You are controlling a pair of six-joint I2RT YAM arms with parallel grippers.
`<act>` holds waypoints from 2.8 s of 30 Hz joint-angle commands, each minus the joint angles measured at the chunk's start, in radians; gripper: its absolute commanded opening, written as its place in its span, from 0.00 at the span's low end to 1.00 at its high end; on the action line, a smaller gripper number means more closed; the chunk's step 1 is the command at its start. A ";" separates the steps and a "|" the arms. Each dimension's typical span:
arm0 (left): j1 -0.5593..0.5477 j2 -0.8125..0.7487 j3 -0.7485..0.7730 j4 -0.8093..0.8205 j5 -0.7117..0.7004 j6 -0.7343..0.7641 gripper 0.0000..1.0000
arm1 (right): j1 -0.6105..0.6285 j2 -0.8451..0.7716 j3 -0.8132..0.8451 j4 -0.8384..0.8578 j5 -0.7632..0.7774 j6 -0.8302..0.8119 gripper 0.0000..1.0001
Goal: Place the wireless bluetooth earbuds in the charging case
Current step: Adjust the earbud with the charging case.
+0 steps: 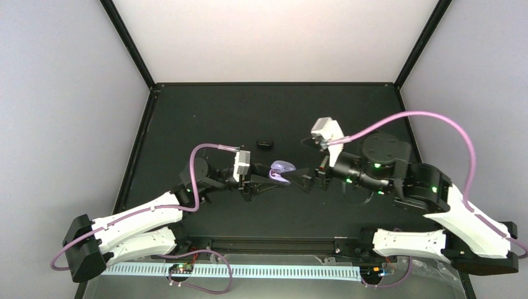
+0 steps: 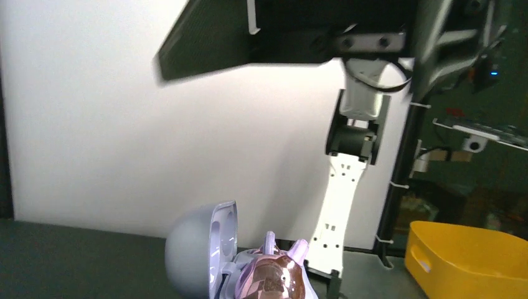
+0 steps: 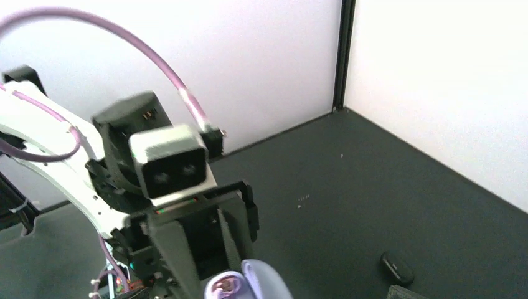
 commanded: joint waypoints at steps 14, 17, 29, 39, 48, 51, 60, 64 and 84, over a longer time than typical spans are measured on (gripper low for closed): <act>-0.005 -0.018 0.027 -0.068 -0.130 -0.015 0.02 | 0.000 0.035 0.035 -0.120 -0.203 -0.103 0.33; -0.005 -0.020 0.035 -0.089 -0.122 -0.012 0.02 | -0.001 0.055 0.013 -0.114 -0.178 -0.109 0.31; -0.005 -0.033 0.036 -0.098 -0.071 -0.003 0.02 | -0.002 0.070 -0.036 -0.057 -0.106 -0.108 0.22; -0.005 -0.037 0.035 -0.100 -0.052 -0.003 0.02 | -0.003 0.085 -0.036 -0.058 -0.113 -0.115 0.14; -0.005 -0.035 0.038 -0.102 -0.052 0.003 0.02 | -0.003 0.101 -0.027 -0.077 -0.140 -0.124 0.01; -0.005 -0.035 0.038 -0.104 -0.051 0.005 0.02 | -0.003 0.106 -0.017 -0.097 -0.143 -0.129 0.01; -0.005 -0.032 0.035 -0.118 -0.039 0.019 0.02 | -0.002 0.113 0.027 -0.154 -0.149 -0.157 0.01; -0.005 -0.031 0.040 -0.113 -0.005 0.021 0.02 | -0.002 0.128 0.028 -0.174 -0.172 -0.164 0.01; -0.008 -0.040 0.035 -0.090 0.029 0.032 0.01 | -0.003 0.128 0.059 -0.135 -0.226 -0.126 0.11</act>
